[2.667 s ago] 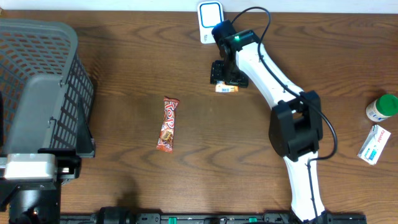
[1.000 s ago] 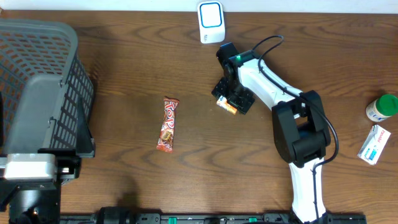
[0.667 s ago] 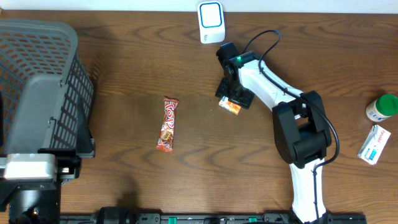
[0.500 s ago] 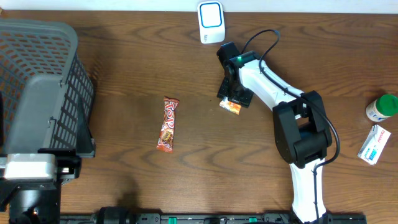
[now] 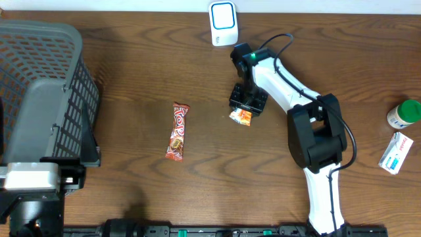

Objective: Scan the item barcode

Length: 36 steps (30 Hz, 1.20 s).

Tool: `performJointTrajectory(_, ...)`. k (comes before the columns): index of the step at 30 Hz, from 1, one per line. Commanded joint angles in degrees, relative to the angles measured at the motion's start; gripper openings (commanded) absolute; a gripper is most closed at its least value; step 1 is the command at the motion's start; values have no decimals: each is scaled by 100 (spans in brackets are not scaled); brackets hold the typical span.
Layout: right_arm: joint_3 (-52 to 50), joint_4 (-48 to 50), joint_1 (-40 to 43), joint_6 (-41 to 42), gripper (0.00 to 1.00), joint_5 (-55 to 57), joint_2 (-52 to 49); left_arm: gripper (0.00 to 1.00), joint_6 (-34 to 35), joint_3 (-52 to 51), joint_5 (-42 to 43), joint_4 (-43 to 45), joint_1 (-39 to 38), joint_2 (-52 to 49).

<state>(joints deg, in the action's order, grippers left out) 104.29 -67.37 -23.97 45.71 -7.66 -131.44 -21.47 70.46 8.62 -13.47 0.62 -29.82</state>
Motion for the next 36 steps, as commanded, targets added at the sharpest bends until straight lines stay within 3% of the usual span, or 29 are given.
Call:
performJointTrajectory(1,855,-415,2,-365,51,-337,-35,94,-74,-17,-31,24,-22,42)
performJointTrajectory(9,2667,-1488,2,-990,53,-1060,-35,94,-74,-17,-28,-155,-22,42)
performJointTrajectory(15,2994,-1578,-9,-1327,53,-1790,-35,94,-74,-17,-28,-1067,-22,42)
performJointTrajectory(32,2988,210,35,-1604,56,210,-37,94,-76,-17,-31,-7261,-22,42)
performJointTrajectory(36,2983,610,35,-1604,56,927,-48,94,-140,-15,-17,-7434,-22,42)
